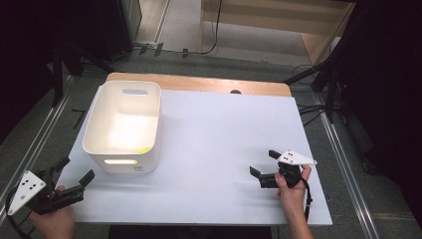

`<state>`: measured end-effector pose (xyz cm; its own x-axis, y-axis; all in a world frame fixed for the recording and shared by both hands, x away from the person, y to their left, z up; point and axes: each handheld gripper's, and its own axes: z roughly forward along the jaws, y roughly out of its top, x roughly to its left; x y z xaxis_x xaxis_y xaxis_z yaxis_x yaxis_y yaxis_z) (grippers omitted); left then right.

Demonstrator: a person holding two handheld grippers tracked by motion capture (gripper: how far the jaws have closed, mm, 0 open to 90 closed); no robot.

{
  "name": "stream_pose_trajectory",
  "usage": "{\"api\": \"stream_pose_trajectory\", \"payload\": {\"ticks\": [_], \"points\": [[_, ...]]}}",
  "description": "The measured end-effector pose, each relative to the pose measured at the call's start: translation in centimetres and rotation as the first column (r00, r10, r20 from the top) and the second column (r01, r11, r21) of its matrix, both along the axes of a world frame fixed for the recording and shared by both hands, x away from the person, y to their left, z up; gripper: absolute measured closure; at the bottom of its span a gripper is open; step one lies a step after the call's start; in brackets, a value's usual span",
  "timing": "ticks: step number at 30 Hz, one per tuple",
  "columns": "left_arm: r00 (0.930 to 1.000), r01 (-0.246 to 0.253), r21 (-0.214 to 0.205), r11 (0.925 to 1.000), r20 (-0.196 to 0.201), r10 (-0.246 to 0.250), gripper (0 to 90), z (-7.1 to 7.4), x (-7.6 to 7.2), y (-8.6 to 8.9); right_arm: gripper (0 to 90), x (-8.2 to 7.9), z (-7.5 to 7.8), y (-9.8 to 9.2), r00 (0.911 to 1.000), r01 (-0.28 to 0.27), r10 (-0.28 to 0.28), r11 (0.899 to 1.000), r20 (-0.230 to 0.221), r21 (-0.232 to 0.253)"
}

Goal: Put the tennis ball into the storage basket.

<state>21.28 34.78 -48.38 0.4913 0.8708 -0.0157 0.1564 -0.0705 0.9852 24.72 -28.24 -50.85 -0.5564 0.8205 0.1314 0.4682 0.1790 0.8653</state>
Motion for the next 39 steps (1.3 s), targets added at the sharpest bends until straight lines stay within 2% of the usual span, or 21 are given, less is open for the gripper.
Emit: {"api": "stream_pose_trajectory", "payload": {"ticks": [10, 23, 27, 29, 31, 39], "points": [[1.0, 0.001, -0.006, 1.0, 0.001, -0.001, 8.5, 0.0, 0.0, 0.1, 0.0, -1.5, -0.7, -1.5, 0.9992, 0.039, -0.039, 0.999, 0.008, 0.019], [1.0, 0.004, -0.009, 1.0, 0.001, -0.004, 8.6, 0.0, 0.1, 0.0, 0.0, -3.2, -0.8, -3.8, 0.9959, 0.089, -0.09, 0.995, 0.01, 0.034], [1.0, 0.004, -0.01, 0.9999, 0.0, -0.004, 8.5, 0.0, 0.1, 0.1, 0.0, -3.4, -0.9, -4.4, 0.9939, 0.108, -0.109, 0.994, 0.019, 0.015], [1.0, 0.005, -0.013, 0.9999, 0.001, -0.005, 8.5, 0.0, 0.1, 0.1, 0.0, -3.5, -0.9, -4.7, 0.9932, 0.114, -0.114, 0.993, 0.021, 0.026], [1.0, 0.006, -0.02, 0.9998, 0.002, -0.006, 8.5, 0.0, 0.1, 0.2, 0.0, -3.6, -0.8, -4.8, 0.9923, 0.119, -0.12, 0.993, 0.031, 0.016], [1.0, 0.003, -0.02, 0.9998, 0.0, -0.003, 8.5, 0.0, 0.1, 0.2, 0.0, -3.9, -1.0, -6.0, 0.9875, 0.152, -0.155, 0.985, 0.029, 0.084]]}}
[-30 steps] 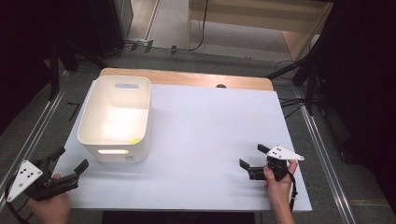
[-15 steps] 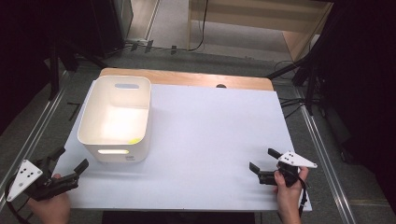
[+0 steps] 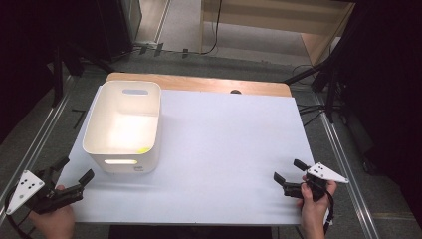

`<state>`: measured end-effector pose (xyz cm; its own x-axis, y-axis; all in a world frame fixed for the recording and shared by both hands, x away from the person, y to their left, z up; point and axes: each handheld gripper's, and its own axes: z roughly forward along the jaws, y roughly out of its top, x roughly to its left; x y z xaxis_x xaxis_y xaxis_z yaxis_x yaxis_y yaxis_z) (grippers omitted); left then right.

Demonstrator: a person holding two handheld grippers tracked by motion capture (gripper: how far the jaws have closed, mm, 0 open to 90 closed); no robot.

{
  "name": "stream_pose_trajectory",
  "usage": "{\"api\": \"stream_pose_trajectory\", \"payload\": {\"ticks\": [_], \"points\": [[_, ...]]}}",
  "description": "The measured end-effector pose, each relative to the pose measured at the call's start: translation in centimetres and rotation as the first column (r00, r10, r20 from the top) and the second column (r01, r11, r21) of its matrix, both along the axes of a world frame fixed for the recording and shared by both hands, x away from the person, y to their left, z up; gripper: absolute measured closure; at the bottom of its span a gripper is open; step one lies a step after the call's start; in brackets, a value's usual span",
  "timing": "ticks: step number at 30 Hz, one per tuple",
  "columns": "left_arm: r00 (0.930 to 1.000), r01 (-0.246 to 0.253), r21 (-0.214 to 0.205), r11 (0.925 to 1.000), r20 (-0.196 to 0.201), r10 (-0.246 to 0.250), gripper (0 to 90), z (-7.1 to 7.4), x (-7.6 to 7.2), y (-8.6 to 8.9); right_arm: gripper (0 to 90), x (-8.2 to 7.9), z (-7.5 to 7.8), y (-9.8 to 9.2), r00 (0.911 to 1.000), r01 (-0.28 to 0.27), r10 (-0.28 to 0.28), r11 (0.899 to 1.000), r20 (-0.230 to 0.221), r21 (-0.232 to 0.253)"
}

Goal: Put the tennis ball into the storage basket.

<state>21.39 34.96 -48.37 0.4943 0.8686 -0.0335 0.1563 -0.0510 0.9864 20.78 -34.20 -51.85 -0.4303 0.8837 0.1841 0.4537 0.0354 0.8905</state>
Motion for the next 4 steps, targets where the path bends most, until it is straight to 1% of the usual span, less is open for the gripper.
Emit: {"api": "stream_pose_trajectory", "payload": {"ticks": [4], "points": [[1.0, -0.003, -0.002, 1.0, 0.0, 0.003, 8.5, 0.0, 0.01, 0.01, 0.0, 0.08, -0.11, 0.16, 1.0, -0.005, 0.006, 1.0, 0.002, -0.009]]}}
